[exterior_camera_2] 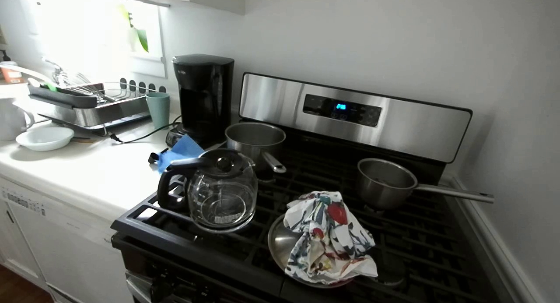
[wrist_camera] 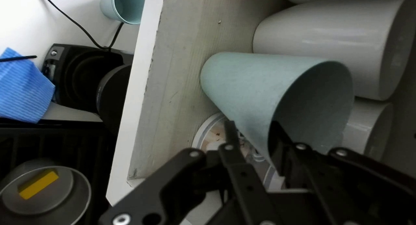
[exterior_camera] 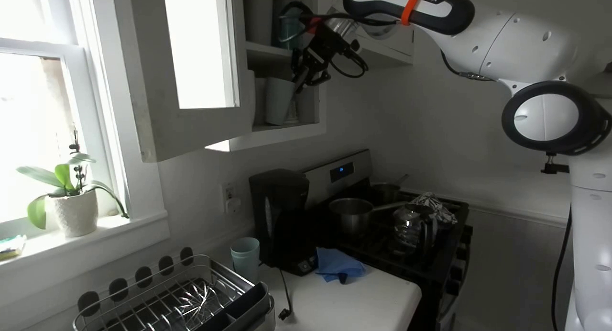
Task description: Put the blue cup in the top cabinet
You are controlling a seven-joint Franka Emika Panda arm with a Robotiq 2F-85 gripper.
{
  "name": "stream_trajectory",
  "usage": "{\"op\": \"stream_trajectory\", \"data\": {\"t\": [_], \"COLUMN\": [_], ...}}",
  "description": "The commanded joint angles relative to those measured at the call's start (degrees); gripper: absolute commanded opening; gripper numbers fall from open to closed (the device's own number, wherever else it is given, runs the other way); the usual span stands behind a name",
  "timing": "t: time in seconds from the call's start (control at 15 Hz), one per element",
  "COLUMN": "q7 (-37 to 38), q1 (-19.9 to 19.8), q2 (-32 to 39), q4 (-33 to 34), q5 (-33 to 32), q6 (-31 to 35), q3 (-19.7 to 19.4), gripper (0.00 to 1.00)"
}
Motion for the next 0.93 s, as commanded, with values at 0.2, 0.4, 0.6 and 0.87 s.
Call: {"op": "stream_trajectory", "data": {"t": [0.2, 0.4, 0.6, 0.87], "q7": [0.11, -0.14, -0.48, -3.63], "q1": [0.80, 0.93, 1.05, 0.95], "q2": [0.79, 0.83, 0.82, -0.63], "q4": [1.52, 1.53, 1.41, -0.21], "q5": [-2.37, -3.25, -4.10, -4.05], "q6": [0.35, -0.59, -1.11, 0.44], "q3": [0.03, 0.09, 0.10, 0.30], "gripper": [0.81, 0.98, 1.00, 1.00]}}
